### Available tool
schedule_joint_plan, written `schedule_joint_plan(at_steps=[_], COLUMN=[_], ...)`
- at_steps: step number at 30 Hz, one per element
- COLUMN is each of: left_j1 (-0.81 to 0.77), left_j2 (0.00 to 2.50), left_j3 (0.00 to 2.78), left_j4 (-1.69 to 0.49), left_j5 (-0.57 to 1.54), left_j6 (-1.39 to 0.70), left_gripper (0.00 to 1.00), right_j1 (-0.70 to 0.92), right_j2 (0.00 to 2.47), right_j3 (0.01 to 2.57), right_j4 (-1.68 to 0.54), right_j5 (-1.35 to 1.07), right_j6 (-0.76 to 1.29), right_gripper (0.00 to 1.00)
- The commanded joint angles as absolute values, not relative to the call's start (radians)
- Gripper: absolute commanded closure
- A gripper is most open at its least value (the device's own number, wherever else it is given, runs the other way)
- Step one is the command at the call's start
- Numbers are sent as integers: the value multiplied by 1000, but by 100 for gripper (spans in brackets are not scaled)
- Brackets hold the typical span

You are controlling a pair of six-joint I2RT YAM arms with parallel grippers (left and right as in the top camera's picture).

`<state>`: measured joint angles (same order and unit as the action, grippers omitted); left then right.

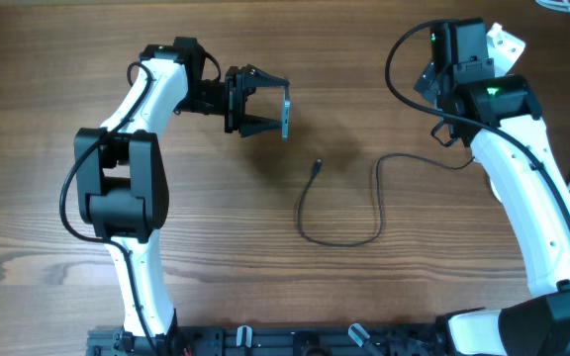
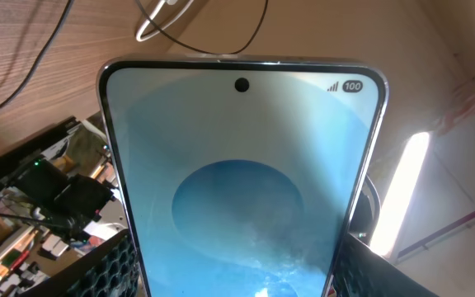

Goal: Plug charger to phone and switch on socket

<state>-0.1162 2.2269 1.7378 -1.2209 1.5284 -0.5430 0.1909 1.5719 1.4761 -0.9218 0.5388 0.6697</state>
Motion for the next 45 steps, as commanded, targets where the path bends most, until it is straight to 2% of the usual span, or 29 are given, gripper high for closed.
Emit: schedule_joint_plan(at_steps=[1,17,23,24,28,32,41,45], left_j1=[-115,-115,-115,-115,-115,-115,-115,-115], left_j2=[2184,2184,2184,2184,2184,2184,2184,2184], left_j3=[1734,1734,1734,1734,1734,1734,1734,1734], left_j4=[-1224,-1224,-1224,-1224,-1224,-1224,-1224,-1224], left_j5=[1577,1577,1577,1577,1577,1577,1577,1577], left_j6=[-527,-527,-527,-527,-527,-527,-527,-527], left_gripper=[32,32,32,32,32,32,32,32], right_j1=[189,189,189,189,189,191,327,428], right_j2=[1582,1582,1582,1581,1579,1566,1405,1334], right_j3=[1497,1497,1497,1498,1498,1498,1498,1498], right_j4=[-918,-913,-875,-867,-822,-823,-838,-815], right_j5=[537,525,353,283,-202,-453,-532,-437], right_j6=[681,683,682,665,362,316,274,353], right_gripper=[0,0,0,0,0,0,0,1])
